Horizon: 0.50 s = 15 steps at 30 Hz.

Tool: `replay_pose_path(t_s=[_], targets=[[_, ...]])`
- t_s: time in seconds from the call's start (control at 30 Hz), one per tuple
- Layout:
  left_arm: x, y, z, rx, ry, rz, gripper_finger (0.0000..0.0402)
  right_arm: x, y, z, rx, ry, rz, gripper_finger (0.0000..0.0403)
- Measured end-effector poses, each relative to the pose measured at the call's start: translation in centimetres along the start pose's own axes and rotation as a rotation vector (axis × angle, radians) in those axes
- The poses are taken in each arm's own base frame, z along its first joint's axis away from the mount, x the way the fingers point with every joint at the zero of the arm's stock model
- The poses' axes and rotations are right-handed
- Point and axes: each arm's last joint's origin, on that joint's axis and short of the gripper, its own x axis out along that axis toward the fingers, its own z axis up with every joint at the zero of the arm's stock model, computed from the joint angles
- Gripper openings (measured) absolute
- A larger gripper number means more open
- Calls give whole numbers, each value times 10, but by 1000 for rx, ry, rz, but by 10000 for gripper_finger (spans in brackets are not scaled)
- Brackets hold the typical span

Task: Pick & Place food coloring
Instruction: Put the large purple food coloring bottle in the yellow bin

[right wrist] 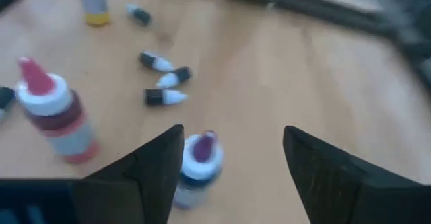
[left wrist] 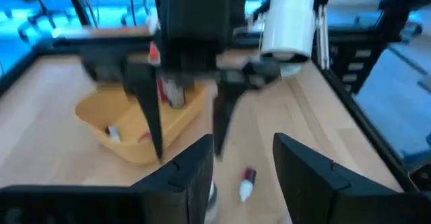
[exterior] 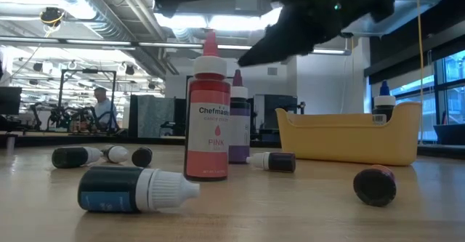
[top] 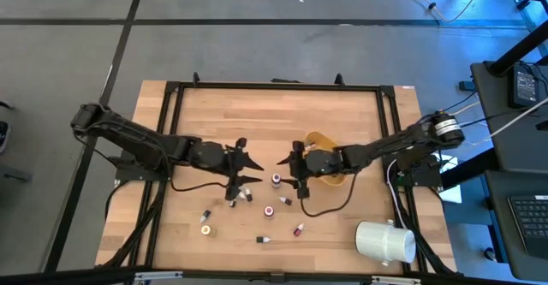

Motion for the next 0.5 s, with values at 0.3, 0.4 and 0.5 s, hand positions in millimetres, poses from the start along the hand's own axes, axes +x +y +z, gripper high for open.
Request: replay_pose_path(t_s=[0.3,0.4,0.5], targets=[[-4,1,-7,40,-26,-2,154,32,-1,-13,57,71,104,227],[-4,0,-7,41,-25,-3,154,33,-1,-14,45,75,106,211],[-4,0,-8,41,-24,-3,151,33,-2,-15,46,84,105,184]])
